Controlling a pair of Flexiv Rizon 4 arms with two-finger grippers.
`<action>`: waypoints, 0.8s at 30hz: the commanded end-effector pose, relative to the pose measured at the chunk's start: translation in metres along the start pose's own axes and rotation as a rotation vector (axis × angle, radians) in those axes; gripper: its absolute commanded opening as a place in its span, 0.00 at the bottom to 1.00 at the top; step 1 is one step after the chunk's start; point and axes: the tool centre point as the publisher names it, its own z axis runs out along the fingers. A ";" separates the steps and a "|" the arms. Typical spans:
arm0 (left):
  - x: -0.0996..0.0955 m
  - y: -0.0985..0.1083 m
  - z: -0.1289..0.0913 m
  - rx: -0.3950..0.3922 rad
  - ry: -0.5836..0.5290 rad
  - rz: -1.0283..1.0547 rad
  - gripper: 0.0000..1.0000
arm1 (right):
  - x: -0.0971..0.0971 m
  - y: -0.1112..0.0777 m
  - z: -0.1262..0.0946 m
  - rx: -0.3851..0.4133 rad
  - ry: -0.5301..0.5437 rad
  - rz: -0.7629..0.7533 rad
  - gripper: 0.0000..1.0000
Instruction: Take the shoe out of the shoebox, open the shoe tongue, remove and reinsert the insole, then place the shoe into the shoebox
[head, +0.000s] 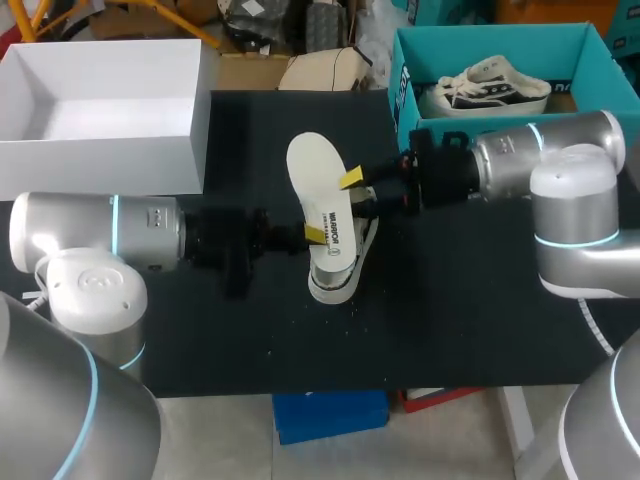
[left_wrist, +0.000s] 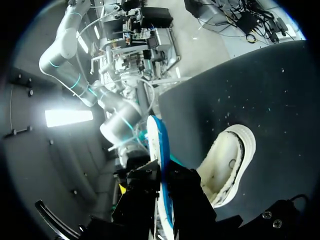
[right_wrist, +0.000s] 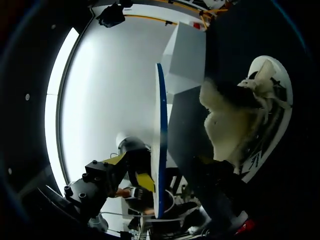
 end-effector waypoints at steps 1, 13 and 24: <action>0.000 -0.001 0.001 -0.003 0.003 0.002 0.00 | -0.002 -0.004 0.015 -0.011 0.000 0.007 0.68; 0.000 -0.001 0.001 -0.003 0.003 0.002 0.00 | -0.005 -0.003 0.030 -0.018 -0.006 0.022 0.62; 0.000 -0.001 0.001 -0.003 0.003 0.002 0.00 | -0.008 0.000 0.031 -0.039 -0.036 0.030 0.00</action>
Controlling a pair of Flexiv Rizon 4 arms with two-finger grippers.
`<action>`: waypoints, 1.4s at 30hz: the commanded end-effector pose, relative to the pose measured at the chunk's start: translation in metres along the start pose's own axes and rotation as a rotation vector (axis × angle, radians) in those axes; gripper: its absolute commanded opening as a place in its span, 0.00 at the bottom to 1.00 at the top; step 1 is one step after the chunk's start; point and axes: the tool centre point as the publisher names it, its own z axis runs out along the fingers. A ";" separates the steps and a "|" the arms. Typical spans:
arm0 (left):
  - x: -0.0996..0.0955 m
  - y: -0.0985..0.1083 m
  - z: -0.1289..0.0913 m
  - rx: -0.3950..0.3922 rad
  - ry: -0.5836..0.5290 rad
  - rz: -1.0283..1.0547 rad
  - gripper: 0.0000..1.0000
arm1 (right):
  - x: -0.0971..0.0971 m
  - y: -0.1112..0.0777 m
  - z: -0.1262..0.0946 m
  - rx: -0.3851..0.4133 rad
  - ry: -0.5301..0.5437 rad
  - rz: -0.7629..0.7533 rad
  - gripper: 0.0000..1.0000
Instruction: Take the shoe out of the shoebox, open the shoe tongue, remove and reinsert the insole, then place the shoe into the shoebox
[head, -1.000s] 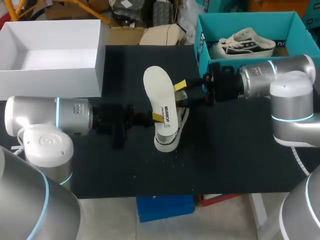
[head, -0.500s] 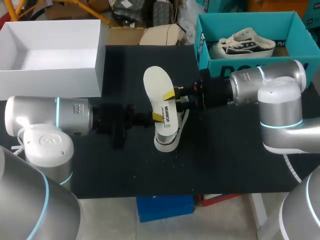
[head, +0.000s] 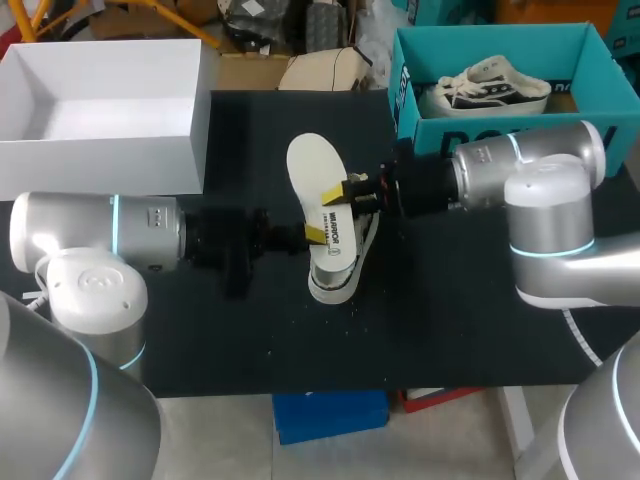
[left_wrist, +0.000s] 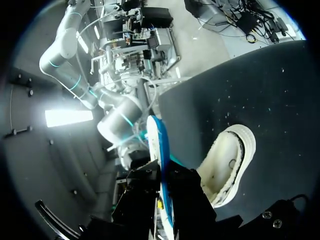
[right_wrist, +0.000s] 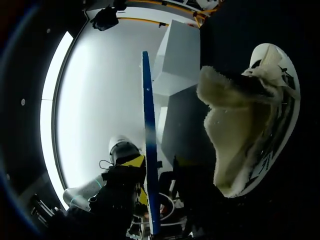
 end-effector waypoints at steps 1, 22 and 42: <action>0.000 -0.001 0.001 -0.003 0.003 0.002 0.00 | 0.001 -0.001 0.002 -0.004 -0.004 0.001 0.00; -0.038 0.007 -0.054 -0.036 0.908 -0.085 1.00 | 0.001 -0.001 0.002 -0.004 -0.004 0.001 0.00; -0.061 0.015 -0.028 -0.014 1.281 0.001 1.00 | 0.001 -0.001 0.002 -0.004 -0.004 0.001 0.00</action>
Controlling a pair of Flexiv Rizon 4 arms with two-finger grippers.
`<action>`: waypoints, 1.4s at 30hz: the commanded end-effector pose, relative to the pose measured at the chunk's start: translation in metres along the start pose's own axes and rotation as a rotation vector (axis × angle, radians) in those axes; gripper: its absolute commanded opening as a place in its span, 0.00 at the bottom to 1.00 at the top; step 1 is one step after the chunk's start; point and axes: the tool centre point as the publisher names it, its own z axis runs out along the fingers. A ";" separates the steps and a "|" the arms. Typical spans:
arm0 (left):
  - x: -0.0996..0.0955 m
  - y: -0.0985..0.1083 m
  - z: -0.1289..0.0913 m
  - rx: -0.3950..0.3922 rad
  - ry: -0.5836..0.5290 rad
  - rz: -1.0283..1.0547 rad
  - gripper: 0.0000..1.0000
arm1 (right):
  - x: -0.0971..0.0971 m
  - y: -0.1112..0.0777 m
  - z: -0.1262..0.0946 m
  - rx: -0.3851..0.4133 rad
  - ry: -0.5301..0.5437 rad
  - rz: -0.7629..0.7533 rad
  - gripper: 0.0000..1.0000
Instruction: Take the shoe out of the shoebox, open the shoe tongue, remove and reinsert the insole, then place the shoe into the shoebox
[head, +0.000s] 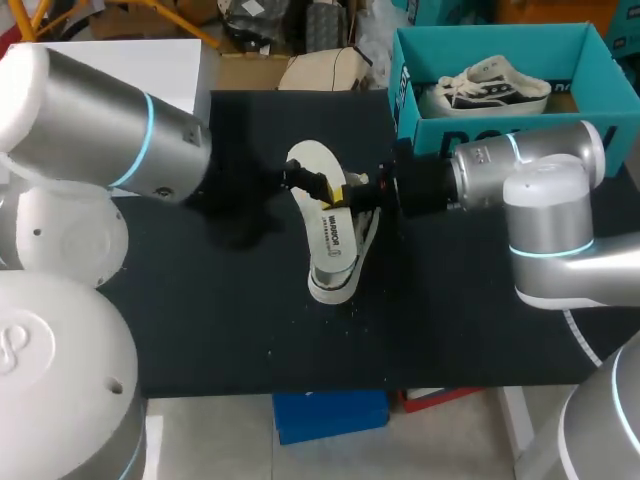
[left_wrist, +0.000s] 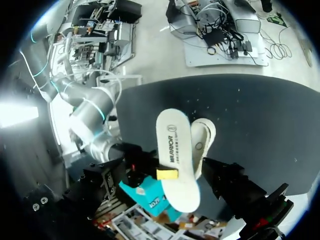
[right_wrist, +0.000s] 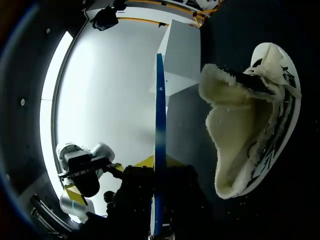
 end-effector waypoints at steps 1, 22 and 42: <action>-0.006 0.003 0.004 0.004 0.692 0.011 1.00 | 0.000 0.000 0.001 -0.002 -0.001 0.000 0.00; -0.010 0.003 0.007 0.082 0.595 -0.115 1.00 | 0.000 0.000 0.001 -0.002 -0.001 0.000 0.00; -0.006 0.057 0.012 0.082 0.561 -0.083 1.00 | 0.000 0.000 0.001 -0.002 -0.001 0.000 0.00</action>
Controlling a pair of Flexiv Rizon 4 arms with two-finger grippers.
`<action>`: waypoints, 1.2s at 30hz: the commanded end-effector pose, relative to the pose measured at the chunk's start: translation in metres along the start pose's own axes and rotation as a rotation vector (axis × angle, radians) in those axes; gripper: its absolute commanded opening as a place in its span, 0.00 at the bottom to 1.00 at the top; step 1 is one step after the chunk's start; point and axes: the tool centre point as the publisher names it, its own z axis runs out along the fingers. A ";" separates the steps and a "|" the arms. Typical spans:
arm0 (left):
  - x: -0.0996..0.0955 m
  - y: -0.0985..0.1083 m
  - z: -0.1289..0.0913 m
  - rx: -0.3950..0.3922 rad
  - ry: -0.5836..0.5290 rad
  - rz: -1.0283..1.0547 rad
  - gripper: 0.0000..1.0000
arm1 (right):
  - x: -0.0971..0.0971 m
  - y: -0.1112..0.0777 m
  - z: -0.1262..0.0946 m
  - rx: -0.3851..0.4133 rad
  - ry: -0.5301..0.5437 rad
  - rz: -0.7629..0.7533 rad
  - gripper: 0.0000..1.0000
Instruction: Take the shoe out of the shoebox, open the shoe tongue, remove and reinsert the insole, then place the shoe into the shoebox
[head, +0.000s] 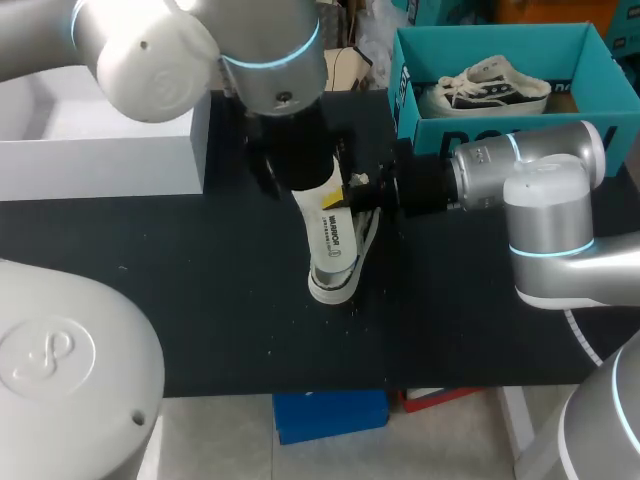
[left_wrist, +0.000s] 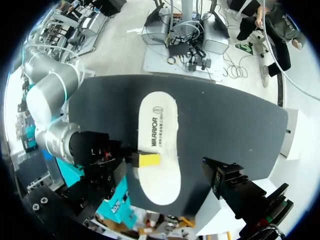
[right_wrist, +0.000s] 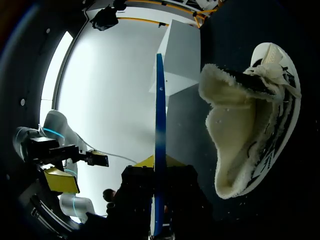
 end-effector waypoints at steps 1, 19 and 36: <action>-0.002 0.024 0.006 0.015 0.000 0.010 1.00 | 0.000 0.000 0.001 -0.002 -0.001 0.000 0.00; -0.012 0.114 0.035 0.038 -0.006 0.081 1.00 | 0.000 0.000 0.001 -0.002 -0.001 0.000 0.00; -0.009 0.138 0.040 0.019 -0.007 0.075 1.00 | 0.000 0.000 0.001 -0.002 -0.001 0.000 0.00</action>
